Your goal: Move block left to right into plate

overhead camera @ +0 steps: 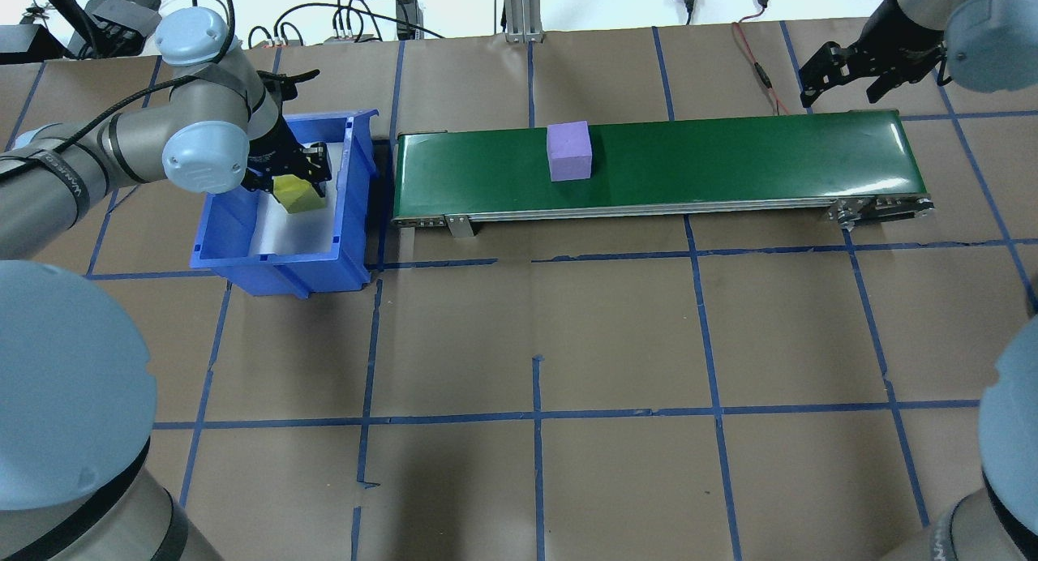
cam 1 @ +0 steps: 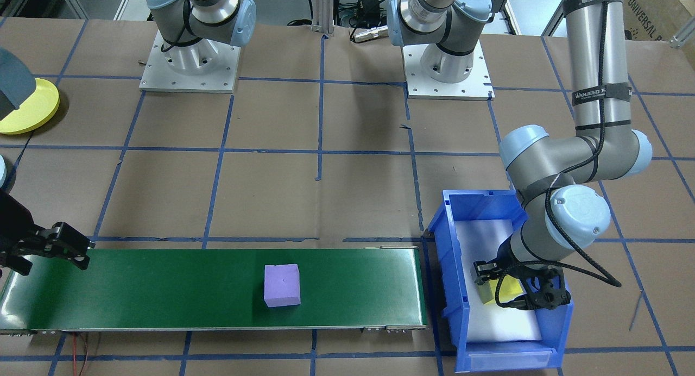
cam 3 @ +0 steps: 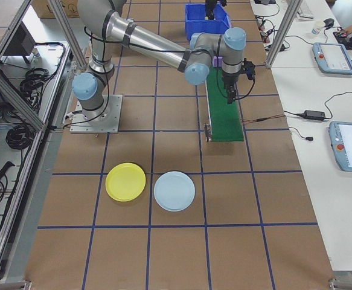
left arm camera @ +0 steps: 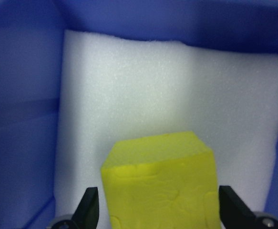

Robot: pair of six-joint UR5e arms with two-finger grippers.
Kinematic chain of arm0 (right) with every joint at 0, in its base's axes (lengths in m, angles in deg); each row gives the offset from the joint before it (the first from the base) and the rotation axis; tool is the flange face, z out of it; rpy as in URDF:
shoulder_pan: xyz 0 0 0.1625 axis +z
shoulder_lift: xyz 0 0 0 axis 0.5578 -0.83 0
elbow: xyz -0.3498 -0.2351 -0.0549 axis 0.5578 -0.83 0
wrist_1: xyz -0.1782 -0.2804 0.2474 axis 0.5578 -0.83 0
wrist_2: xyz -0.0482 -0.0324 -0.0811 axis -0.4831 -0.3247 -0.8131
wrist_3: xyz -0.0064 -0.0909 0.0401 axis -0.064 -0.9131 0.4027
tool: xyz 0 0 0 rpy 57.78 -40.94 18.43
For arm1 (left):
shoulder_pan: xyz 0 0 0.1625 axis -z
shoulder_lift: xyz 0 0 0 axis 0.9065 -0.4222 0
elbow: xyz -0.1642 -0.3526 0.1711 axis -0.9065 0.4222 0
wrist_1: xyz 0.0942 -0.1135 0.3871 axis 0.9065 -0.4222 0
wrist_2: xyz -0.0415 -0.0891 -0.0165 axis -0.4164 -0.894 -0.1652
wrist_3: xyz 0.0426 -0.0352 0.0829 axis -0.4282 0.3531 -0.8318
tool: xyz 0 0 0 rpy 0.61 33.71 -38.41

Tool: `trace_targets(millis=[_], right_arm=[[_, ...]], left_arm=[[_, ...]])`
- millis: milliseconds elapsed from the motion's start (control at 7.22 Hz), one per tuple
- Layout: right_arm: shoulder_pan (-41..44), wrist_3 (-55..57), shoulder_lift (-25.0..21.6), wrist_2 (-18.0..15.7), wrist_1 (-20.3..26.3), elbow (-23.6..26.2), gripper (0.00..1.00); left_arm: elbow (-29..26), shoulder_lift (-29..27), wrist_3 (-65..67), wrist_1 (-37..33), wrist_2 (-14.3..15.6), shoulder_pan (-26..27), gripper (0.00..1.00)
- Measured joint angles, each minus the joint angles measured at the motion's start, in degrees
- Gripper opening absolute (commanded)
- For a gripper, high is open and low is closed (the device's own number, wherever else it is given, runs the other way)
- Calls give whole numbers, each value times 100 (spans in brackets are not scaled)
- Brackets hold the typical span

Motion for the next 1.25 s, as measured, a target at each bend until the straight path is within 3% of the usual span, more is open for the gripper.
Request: trace_targets(millis=[277, 554, 693, 970, 1247], right_arm=[[-20, -246, 215, 416, -42, 29, 100], [-24, -508, 273, 491, -54, 58, 100], [-24, -530, 282, 503, -57, 67, 100], [-24, -313, 278, 714, -60, 70, 100], [-23, 262, 249, 864, -55, 79, 100]], left_arm=[[-95, 626, -14, -217, -115, 31, 22], [-288, 1437, 141, -805, -261, 304, 23], [-424, 1573, 422, -931, -303, 536, 23], [-556, 1340, 1038, -835, -355, 1043, 23], [-574, 614, 1365, -113, -421, 1424, 25]])
